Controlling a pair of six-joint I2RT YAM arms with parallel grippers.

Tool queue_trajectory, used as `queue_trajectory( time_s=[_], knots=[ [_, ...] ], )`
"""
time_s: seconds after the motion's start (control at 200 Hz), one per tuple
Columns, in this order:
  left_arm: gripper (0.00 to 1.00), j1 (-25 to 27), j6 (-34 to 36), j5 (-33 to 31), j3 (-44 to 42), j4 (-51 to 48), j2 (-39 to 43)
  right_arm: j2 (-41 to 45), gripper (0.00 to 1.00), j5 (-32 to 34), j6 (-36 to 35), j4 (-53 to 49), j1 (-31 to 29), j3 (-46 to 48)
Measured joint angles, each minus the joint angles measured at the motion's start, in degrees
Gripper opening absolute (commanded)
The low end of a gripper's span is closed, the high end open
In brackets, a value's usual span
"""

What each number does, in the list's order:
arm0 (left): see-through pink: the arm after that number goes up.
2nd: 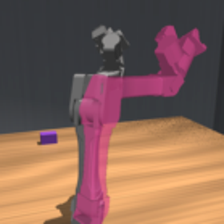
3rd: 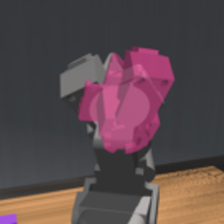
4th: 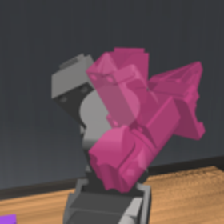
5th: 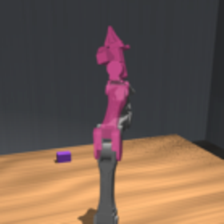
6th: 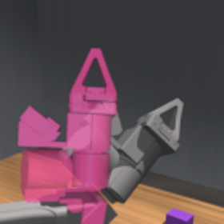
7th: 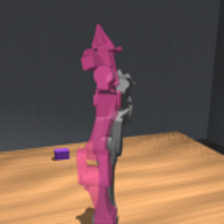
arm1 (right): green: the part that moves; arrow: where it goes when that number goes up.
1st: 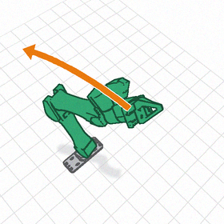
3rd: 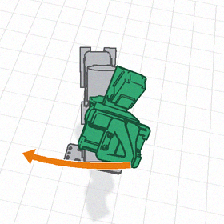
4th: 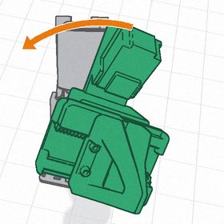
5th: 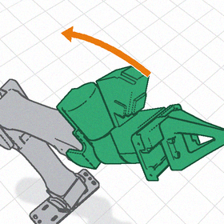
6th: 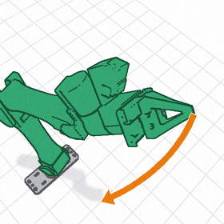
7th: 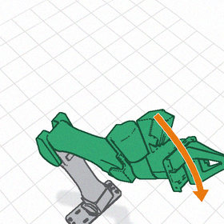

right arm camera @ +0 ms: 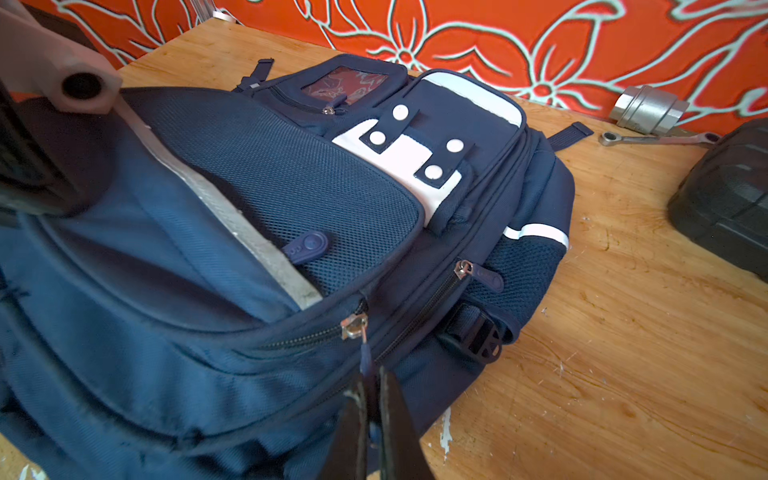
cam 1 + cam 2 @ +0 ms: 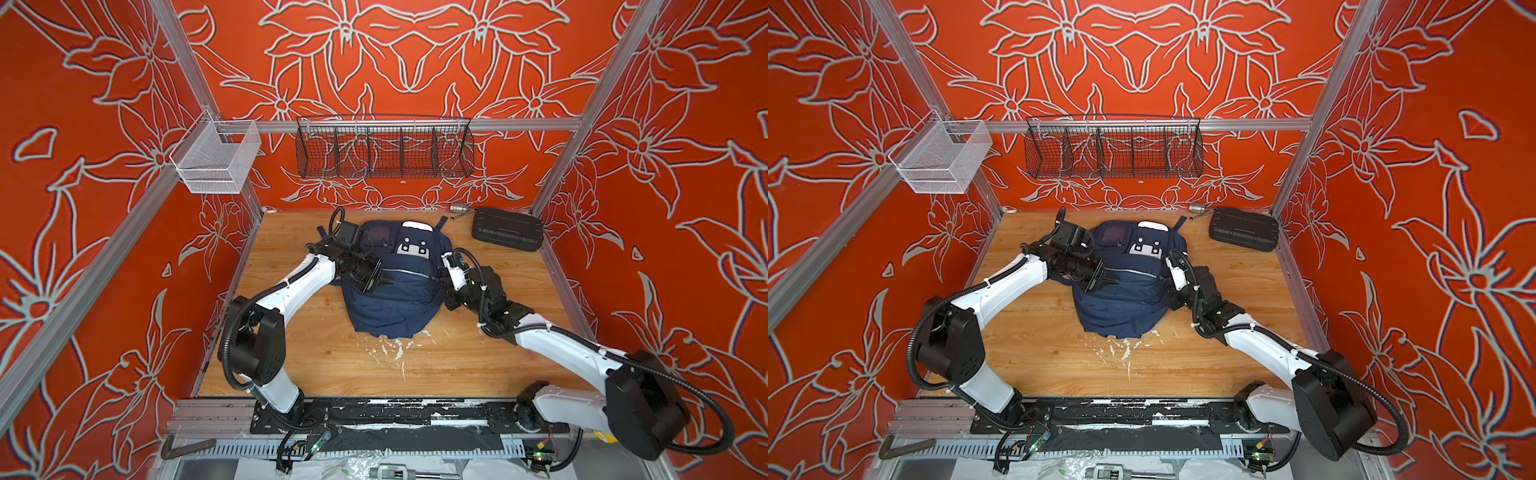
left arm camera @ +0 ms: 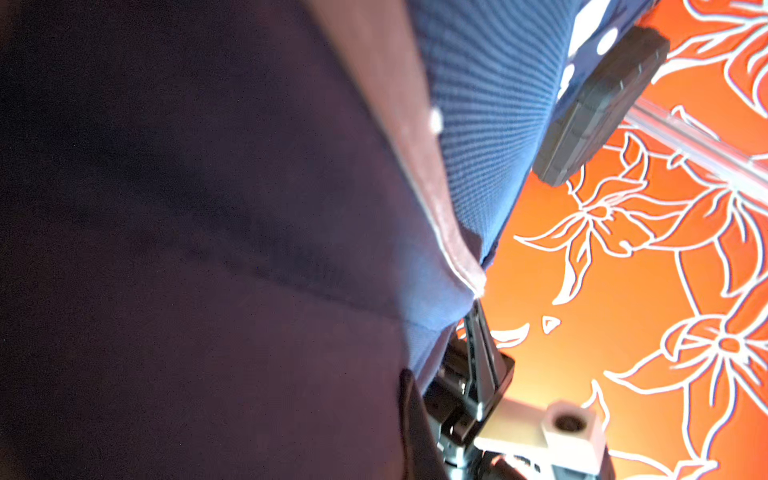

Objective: Pack the student bag

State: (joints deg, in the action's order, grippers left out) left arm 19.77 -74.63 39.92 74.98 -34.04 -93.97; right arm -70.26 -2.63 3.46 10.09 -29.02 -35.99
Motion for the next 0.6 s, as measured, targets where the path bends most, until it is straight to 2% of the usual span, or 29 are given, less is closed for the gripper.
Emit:
queue_trajectory(
  time_s=[0.25,0.45,0.525,0.545,0.6],
  knots=[
    [0.0,-0.8,5.8,1.3,1.7,-1.0,-1.1,-5.1,0.0,-1.5,2.2,-1.8,1.4,-5.2],
    [0.0,-1.3,7.3,1.5,2.4,-0.9,-2.1,-8.8,0.0,-1.9,4.6,-3.1,1.9,-9.0],
    [0.21,-1.3,7.1,1.5,2.3,-0.3,-2.1,-8.3,0.22,-1.8,5.2,-3.3,2.0,-9.0],
    [0.25,-1.3,7.0,1.6,2.3,-0.2,-2.1,-8.2,0.3,-1.0,5.2,-3.5,2.1,-9.0],
    [0.32,-1.3,5.6,1.8,1.5,0.3,-1.6,-7.5,0.4,1.1,5.3,-4.3,3.4,-8.9]
  ],
)
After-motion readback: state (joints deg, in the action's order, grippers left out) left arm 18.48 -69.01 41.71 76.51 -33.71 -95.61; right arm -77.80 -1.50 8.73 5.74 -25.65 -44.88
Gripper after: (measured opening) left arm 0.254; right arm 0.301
